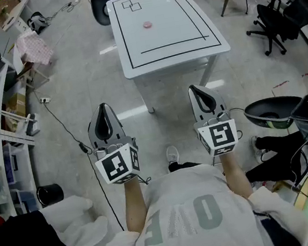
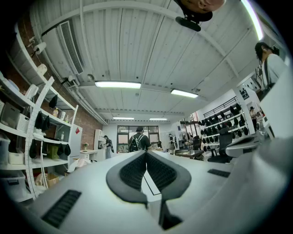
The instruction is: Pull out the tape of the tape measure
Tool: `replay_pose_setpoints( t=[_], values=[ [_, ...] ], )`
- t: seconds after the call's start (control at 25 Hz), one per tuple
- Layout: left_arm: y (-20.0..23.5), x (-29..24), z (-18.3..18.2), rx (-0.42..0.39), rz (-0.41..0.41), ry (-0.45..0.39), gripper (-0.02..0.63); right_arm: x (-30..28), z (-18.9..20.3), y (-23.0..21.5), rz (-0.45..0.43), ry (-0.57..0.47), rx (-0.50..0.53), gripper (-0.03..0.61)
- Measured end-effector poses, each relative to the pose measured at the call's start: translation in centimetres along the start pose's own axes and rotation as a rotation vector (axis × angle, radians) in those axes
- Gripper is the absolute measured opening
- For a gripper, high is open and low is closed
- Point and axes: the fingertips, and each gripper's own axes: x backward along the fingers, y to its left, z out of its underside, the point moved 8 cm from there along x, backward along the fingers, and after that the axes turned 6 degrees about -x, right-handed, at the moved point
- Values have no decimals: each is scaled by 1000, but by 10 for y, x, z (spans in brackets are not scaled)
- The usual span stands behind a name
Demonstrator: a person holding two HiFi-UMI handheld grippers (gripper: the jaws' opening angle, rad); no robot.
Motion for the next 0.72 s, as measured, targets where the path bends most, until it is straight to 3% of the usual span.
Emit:
replay_pose_setpoints(
  t=[0.28, 0.52, 0.72],
  values=[
    [-5, -11, -2, -6, 7, 9, 26, -6, -5, -11, 4, -1, -5, 29],
    [-1, -30, 1, -16, -1, 28, 27, -17, 2, -25, -19, 3, -94, 29],
    [3, -54, 9, -26, -1, 52, 28, -40, 12, -38, -13, 35, -104, 29]
  ],
)
